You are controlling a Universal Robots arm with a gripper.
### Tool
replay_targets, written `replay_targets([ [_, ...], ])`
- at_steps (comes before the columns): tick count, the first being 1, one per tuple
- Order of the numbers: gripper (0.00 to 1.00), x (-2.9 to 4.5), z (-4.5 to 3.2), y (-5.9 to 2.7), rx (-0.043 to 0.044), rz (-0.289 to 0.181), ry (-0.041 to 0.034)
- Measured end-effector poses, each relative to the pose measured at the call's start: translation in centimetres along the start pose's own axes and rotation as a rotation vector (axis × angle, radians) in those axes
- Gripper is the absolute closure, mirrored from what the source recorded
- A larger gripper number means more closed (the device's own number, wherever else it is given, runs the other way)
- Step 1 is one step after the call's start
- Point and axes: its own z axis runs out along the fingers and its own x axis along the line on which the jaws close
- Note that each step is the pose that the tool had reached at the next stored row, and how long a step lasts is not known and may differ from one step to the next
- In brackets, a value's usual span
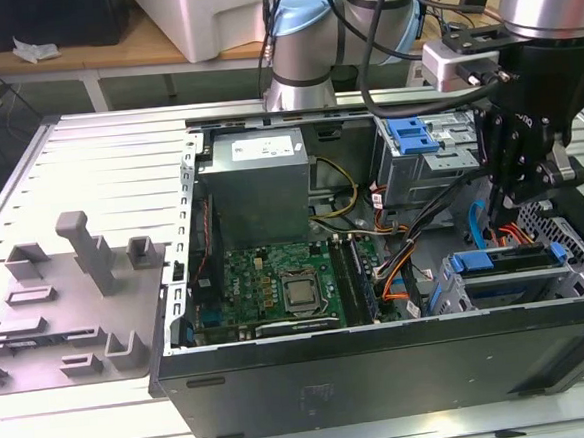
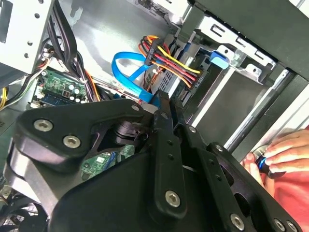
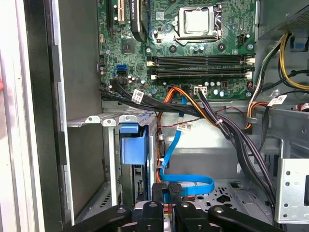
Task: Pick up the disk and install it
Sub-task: 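Insert the second disk wire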
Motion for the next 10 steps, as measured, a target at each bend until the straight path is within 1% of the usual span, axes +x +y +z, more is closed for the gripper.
replay_targets([
  [1,0.84,0.01,0.01,0.0,-0.0006,0.003,-0.0028],
  [2,0.84,0.02,0.01,0.0,-0.001,0.006,-0.0072],
  [3,0.84,0.04,0.01,-0.01,-0.0015,0.009,-0.0145],
  [4,0.84,0.1,0.02,-0.01,-0.0024,0.013,-0.0254],
  [6,0.84,0.21,0.03,-0.05,-0.0044,0.014,-0.0296],
  [10,0.84,0.57,0.09,-0.35,-0.0144,0.014,-0.0335],
])
